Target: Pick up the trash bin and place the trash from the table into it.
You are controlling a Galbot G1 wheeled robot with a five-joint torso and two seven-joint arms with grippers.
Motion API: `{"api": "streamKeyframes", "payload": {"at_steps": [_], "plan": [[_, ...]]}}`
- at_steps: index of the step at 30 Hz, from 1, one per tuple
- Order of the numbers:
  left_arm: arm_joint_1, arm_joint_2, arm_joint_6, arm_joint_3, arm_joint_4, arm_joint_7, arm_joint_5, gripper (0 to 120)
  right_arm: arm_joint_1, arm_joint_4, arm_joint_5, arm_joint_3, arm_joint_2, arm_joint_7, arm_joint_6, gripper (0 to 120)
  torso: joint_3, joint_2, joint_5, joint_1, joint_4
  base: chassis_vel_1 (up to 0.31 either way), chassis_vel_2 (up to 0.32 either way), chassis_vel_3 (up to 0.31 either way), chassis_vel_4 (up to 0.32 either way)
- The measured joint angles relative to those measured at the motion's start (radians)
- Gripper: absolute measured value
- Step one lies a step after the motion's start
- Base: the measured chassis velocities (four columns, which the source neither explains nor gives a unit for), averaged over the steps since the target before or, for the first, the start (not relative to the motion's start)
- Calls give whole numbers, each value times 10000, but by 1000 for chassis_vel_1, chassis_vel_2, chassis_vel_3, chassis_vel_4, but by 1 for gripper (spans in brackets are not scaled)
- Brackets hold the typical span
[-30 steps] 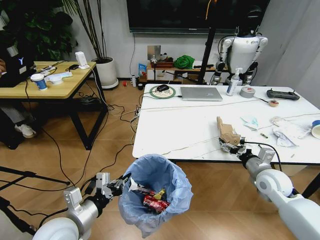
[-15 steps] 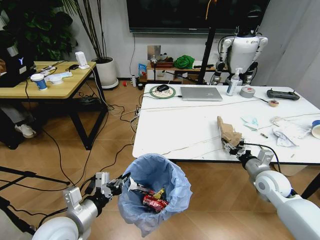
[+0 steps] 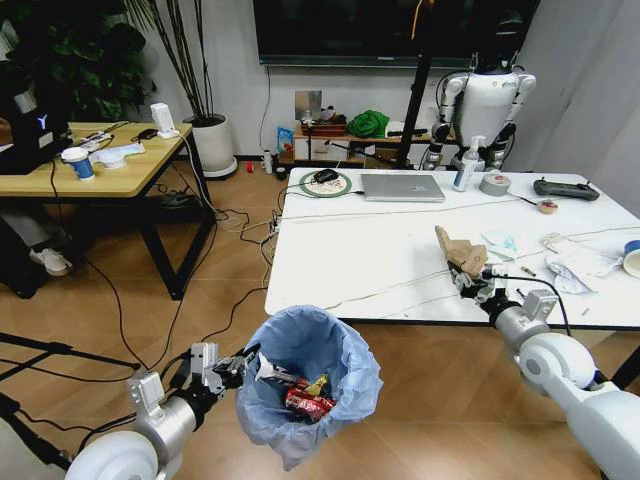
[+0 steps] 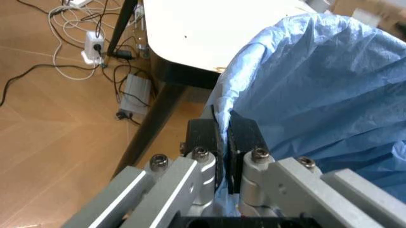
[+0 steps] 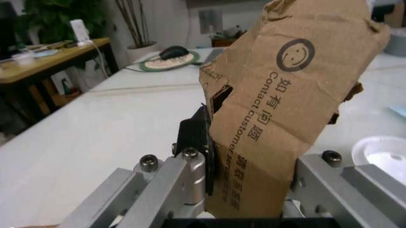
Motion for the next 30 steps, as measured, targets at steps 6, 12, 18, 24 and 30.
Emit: {"api": "streamKeyframes", "payload": {"at_steps": [6, 12, 18, 24, 30], "plan": [[14, 32, -4, -8, -5, -17, -6, 0, -568, 1455, 371, 414, -1405, -1010, 144, 11, -1, 1, 0, -1, -3, 0, 0, 0, 0], [-34, 142, -18, -2, 51, -45, -99, 0, 235, 3375, 684, -375, -3814, -2857, 564, 11, -1, 2, -1, -1, 3, 0, 0, 0, 0], [-100, 291, -20, 81, 76, -48, -174, 0, 664, 4058, 650, -714, -5191, -4121, 753, 11, -1, 2, -1, 0, -1, 0, 0, 0, 0], [-57, 330, -21, 131, 115, -47, -185, 0, 662, 4379, -366, -709, -6360, -6009, 965, 11, 0, 1, 4, 0, 0, 0, 0, 0, 0], [-16, 445, -21, 135, 110, -44, -293, 0, 754, 4669, -1279, -648, -7082, -6807, 1091, 11, 0, 1, 1, 0, -1, 0, 0, 0, 0]]}}
